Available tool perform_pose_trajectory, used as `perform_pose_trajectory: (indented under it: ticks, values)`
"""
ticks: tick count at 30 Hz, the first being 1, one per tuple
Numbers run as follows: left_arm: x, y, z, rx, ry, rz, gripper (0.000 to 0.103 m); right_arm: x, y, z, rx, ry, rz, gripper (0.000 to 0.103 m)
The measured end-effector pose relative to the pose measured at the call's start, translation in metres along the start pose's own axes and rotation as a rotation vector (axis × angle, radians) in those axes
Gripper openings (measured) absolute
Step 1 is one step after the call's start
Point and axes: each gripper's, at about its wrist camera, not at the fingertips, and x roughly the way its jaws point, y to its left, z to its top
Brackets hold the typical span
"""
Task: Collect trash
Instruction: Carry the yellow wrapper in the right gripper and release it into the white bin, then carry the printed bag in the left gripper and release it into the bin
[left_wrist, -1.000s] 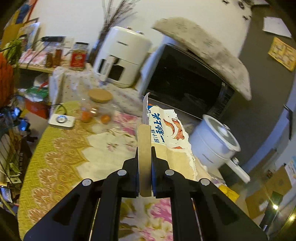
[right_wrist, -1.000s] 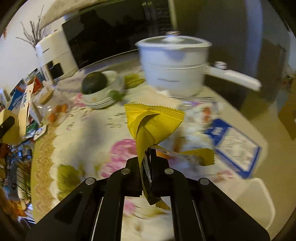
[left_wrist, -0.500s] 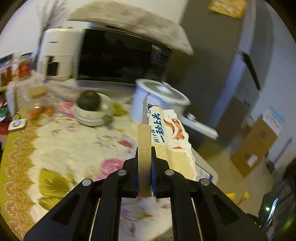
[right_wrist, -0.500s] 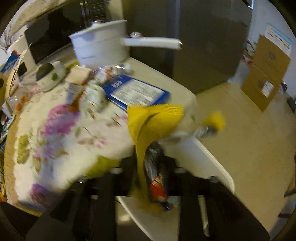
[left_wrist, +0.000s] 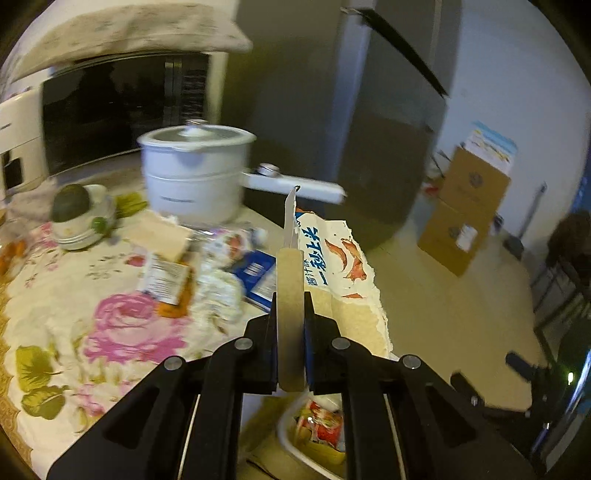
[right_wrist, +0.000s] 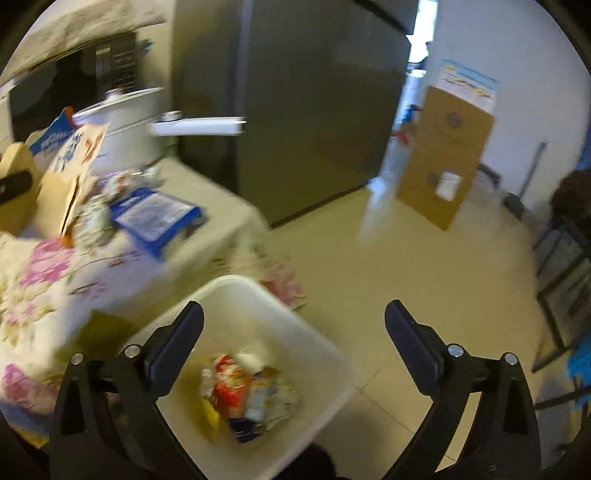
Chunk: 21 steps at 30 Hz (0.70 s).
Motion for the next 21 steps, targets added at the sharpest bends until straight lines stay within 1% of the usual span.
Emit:
perform_pose_trajectory:
  ticks: [2,6,9,12,14,15,16,17,18,19,21]
  values:
    - [0.009,-0.015,-0.007,0.035,0.032,-0.029,0.012,0.006,-0.017,-0.002,0.050,0.024,-0.038,0.094]
    - [0.025,-0.038,-0.022,0.068,0.101,-0.084,0.012,0.010,-0.042,-0.004,0.133,0.038,-0.068,0.094]
    - [0.037,-0.052,-0.032,0.094,0.142,-0.109,0.012,0.013,-0.053,-0.006,0.158,0.047,-0.086,0.094]
    - [0.049,-0.065,-0.042,0.130,0.179,-0.136,0.012,0.014,-0.055,-0.009,0.164,0.059,-0.089,0.094]
    - [0.058,-0.073,-0.049,0.150,0.217,-0.148,0.012,0.014,-0.058,-0.011,0.169,0.066,-0.095,0.094]
    - [0.063,-0.075,-0.053,0.157,0.236,-0.149,0.018,0.013,-0.059,-0.012,0.174,0.069,-0.098,0.094]
    - [0.068,-0.077,-0.057,0.164,0.255,-0.148,0.040,0.015,-0.060,-0.012,0.181,0.075,-0.100,0.094]
    - [0.073,-0.078,-0.061,0.169,0.277,-0.145,0.055,0.016,-0.061,-0.012,0.187,0.080,-0.100,0.094]
    - [0.075,-0.078,-0.063,0.168,0.286,-0.139,0.074,0.017,-0.063,-0.012,0.194,0.086,-0.099,0.095]
    - [0.077,-0.078,-0.065,0.167,0.288,-0.135,0.076,0.019,-0.064,-0.013,0.203,0.096,-0.095,0.095]
    - [0.080,-0.074,-0.065,0.166,0.298,-0.130,0.076,0.021,-0.065,-0.014,0.215,0.113,-0.083,0.095]
